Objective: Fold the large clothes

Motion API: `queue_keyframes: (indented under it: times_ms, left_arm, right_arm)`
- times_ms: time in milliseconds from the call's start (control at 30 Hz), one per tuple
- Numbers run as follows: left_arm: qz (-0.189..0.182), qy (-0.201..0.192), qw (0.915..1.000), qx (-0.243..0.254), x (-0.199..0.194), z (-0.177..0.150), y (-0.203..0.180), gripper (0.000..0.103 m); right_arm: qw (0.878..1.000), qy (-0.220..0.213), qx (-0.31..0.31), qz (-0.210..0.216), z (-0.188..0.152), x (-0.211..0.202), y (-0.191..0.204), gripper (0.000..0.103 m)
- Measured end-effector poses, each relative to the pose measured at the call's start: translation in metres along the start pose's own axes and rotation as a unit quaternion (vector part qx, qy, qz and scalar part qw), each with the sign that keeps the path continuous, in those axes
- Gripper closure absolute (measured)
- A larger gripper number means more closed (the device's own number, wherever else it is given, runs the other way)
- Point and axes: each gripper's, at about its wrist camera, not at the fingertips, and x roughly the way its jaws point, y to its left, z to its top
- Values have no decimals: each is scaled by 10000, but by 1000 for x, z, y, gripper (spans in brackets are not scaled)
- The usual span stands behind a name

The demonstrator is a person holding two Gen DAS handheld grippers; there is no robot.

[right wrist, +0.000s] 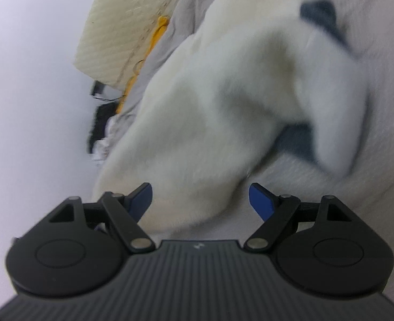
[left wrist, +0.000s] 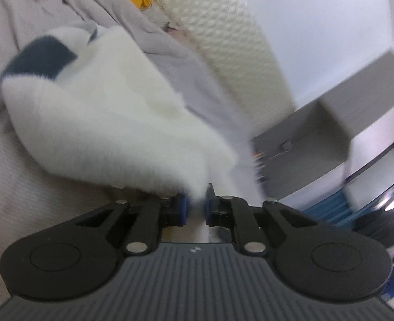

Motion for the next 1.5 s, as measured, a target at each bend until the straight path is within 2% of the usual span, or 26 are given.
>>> queue_keyframes:
  times_ms: [100, 200, 267, 367, 433, 467, 533, 700, 800, 933, 1100, 1200, 1367, 1500]
  left_arm:
    - [-458, -65, 9979, -452, -5, 4, 6, 89]
    - [-785, -192, 9935, -807, -6, 1, 12, 90]
    - [-899, -275, 9911, -947, -7, 3, 14, 90]
    - [-994, -381, 9888, -1046, -10, 3, 14, 90]
    - [-1053, -419, 9877, -1081, -9, 5, 16, 90]
    - [-1059, -426, 9874, -1092, -9, 6, 16, 90]
    - [-1053, -452, 9873, -1099, -12, 5, 18, 90]
    - [-1048, -534, 9863, -1153, -12, 6, 24, 90]
    - [-1044, -617, 9857, -1171, -14, 6, 27, 89]
    - [-837, -668, 9884, -1078, -12, 6, 30, 89]
    - [-787, -642, 9892, -1054, -8, 8, 29, 89]
    - [-745, -561, 9905, -1009, -3, 7, 28, 89]
    - [-394, -315, 9950, -859, 9, 4, 28, 89]
    - [-173, -186, 9961, -841, 18, 3, 32, 89]
  right_arm:
    - [9985, -57, 352, 417, -4, 4, -6, 20]
    - [9939, -204, 801, 725, -5, 8, -17, 16]
    - [9906, -175, 1060, 852, -6, 15, -26, 16]
    - [9907, -67, 1051, 867, -9, 26, -30, 15]
    - [9913, -192, 962, 873, -10, 30, -31, 7]
    - [9913, -228, 966, 870, -10, 33, -31, 7]
    - [9904, -209, 959, 973, -8, 40, -31, 7]
    - [9825, -515, 748, 1624, -4, 33, -20, 7]
    - [9745, -701, 490, 2074, -3, 18, -10, 6]
    - [9675, -859, 273, 2362, -4, -8, 3, 6]
    - [9530, -1217, 369, 2751, -11, -47, 8, 6]
    - [9481, -1408, 496, 2808, -15, -64, 10, 6]
    - [9433, -1796, 896, 2645, -14, -78, -6, 6]
    - [9476, -1795, 1222, 2344, -14, -69, -15, 7]
